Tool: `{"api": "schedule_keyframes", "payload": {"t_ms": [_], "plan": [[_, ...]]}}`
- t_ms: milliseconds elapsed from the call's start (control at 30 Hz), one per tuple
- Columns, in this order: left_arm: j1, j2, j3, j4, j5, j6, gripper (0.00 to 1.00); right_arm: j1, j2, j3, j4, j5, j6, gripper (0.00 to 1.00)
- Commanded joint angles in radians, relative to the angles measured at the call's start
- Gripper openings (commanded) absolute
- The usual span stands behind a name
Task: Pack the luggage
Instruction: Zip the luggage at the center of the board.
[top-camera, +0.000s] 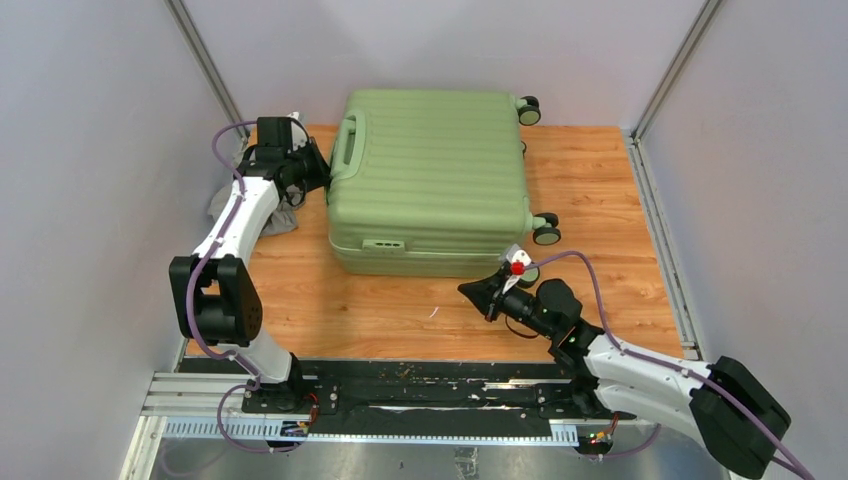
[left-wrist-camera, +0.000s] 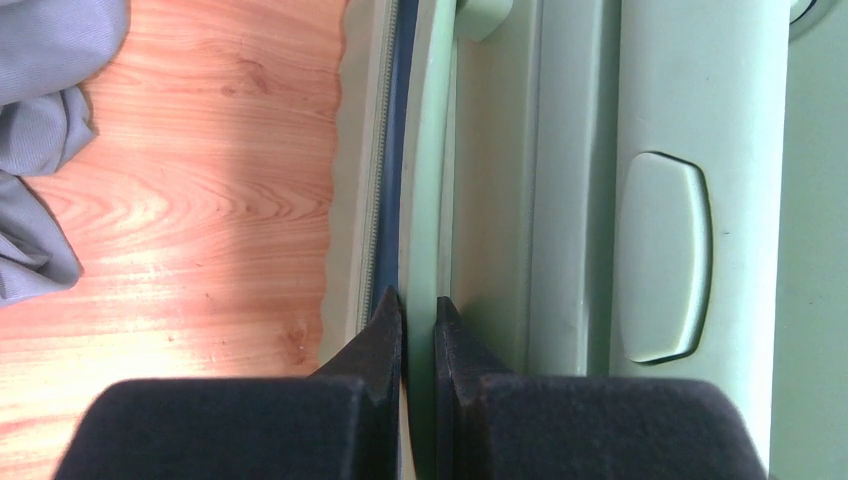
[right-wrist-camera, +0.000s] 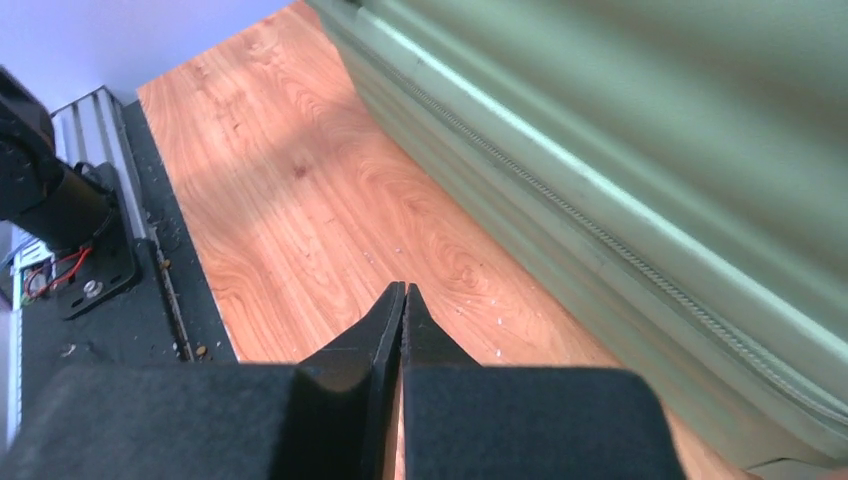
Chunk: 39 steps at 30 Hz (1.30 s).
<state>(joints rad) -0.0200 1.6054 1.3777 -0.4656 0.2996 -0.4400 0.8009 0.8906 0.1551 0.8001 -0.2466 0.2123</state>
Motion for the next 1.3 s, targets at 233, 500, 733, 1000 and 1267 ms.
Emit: {"api": "schedule_keyframes", "payload": {"t_ms": [233,500,733,1000,1267], "plan": [[-0.011,-0.057,0.081,0.079,0.084,-0.064,0.0,-0.155,-0.368,0.132,-0.564,0.289,0.076,0.48],[-0.01,-0.064,0.092,0.068,0.082,-0.043,0.0,-0.23,-0.382,0.115,-0.686,0.227,0.114,0.75],[-0.008,-0.059,0.092,0.068,0.092,-0.051,0.0,-0.308,-0.291,0.083,-0.541,0.166,0.095,0.65],[-0.008,-0.062,0.087,0.071,0.09,-0.046,0.0,-0.364,-0.14,0.089,-0.364,0.109,0.049,0.53],[-0.008,-0.069,0.087,0.074,0.089,-0.042,0.0,-0.364,-0.085,0.077,-0.292,0.088,0.039,0.45]]}}
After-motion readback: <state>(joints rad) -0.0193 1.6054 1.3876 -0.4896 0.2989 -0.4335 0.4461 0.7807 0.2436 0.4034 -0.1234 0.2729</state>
